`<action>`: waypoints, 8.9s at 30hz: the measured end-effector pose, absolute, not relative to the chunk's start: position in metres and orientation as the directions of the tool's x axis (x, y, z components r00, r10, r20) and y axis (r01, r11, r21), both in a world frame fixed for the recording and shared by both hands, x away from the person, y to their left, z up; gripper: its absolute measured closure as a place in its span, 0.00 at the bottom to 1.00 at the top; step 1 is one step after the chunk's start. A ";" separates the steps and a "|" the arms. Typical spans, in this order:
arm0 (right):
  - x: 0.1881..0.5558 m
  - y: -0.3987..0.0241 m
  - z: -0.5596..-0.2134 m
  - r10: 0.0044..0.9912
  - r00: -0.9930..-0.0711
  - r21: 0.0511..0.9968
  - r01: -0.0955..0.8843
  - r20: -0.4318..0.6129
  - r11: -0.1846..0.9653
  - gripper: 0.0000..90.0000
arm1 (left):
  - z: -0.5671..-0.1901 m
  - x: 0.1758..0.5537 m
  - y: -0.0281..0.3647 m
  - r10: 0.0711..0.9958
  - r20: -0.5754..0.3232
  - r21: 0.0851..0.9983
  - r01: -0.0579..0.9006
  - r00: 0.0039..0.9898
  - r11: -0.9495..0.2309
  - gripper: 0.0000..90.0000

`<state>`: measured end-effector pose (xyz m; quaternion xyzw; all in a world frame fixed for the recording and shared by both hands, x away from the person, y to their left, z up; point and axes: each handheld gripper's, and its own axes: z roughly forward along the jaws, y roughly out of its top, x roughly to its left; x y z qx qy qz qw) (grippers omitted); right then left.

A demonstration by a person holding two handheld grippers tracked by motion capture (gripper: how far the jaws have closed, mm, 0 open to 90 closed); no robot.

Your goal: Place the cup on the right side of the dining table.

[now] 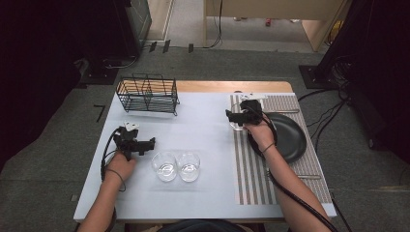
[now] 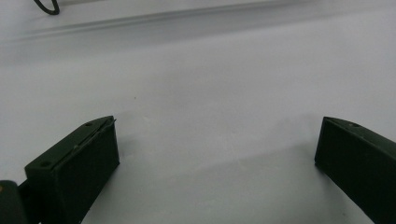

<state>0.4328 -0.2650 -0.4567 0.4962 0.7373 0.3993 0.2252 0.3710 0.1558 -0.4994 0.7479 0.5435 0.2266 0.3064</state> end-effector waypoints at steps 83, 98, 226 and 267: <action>0.407 -0.253 -0.408 0.883 -0.470 0.846 0.479 0.024 0.232 0.16 | -0.499 0.371 0.156 0.952 0.007 0.705 0.674 0.307 -0.223 0.00; 0.402 -0.241 -0.409 0.859 -0.510 0.841 0.480 0.036 0.249 0.16 | -0.499 0.371 0.156 0.952 0.007 0.705 0.673 0.306 -0.221 0.00; 0.389 -0.176 -0.475 0.690 -0.723 0.794 0.441 0.038 0.418 0.18 | -0.499 0.371 0.156 0.952 0.006 0.705 0.674 0.306 -0.221 0.00; 0.390 -0.164 -0.501 0.644 -0.763 0.746 0.456 0.048 0.485 0.22 | -0.499 0.371 0.156 0.952 0.006 0.705 0.674 0.305 -0.221 0.00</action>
